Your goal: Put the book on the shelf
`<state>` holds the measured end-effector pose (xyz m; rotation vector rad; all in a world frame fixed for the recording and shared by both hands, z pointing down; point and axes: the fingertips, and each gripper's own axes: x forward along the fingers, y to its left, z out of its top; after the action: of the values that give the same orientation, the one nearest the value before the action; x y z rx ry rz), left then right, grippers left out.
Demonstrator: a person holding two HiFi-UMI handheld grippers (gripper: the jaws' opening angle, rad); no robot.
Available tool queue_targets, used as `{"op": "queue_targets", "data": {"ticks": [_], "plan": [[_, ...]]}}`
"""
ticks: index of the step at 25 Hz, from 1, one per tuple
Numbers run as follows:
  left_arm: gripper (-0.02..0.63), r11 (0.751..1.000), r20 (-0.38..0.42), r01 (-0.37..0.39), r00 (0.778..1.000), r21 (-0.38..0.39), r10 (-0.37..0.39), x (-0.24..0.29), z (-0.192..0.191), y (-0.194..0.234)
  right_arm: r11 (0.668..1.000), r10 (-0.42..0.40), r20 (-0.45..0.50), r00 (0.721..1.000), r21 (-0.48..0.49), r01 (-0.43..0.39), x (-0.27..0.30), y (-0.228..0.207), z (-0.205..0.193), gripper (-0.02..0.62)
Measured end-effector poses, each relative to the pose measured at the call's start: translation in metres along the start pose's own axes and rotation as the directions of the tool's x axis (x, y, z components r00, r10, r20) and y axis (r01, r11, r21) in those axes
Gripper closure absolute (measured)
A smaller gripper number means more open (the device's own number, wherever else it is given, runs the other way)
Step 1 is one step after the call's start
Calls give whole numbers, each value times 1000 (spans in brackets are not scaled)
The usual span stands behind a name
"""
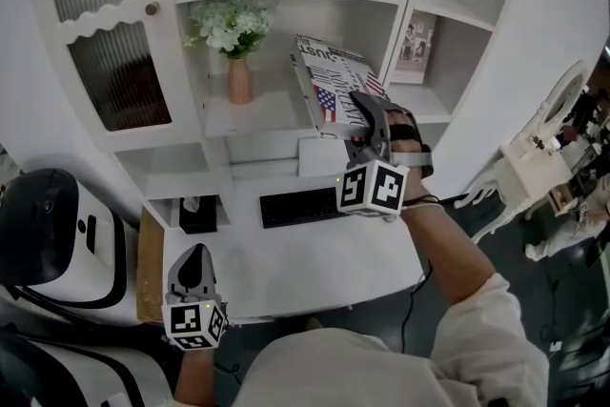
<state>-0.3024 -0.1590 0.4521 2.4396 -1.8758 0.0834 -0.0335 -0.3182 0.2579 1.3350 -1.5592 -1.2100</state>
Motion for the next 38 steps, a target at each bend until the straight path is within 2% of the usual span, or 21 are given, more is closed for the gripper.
{"op": "queue_targets", "data": {"ticks": [6,14,26,38], "plan": [[600,1000,-5,-2,1000,-2,2,9,-3,6,993,45,-46,998,-110,-50,38,19,-10,428],[601,1000,-23,-12,1000,-16,11,17,-9,6,977,107,-88,990,-173,-121,75,36,-24,428],[600,998,-55,-46,998,-34,45,27,-21,15,955,198,-104,975,-205,-216,117,62,-26,428],[600,996,-87,-75,994,-50,71,39,-32,21,936,241,-131,962,-232,-266,150,91,-41,428]]}}
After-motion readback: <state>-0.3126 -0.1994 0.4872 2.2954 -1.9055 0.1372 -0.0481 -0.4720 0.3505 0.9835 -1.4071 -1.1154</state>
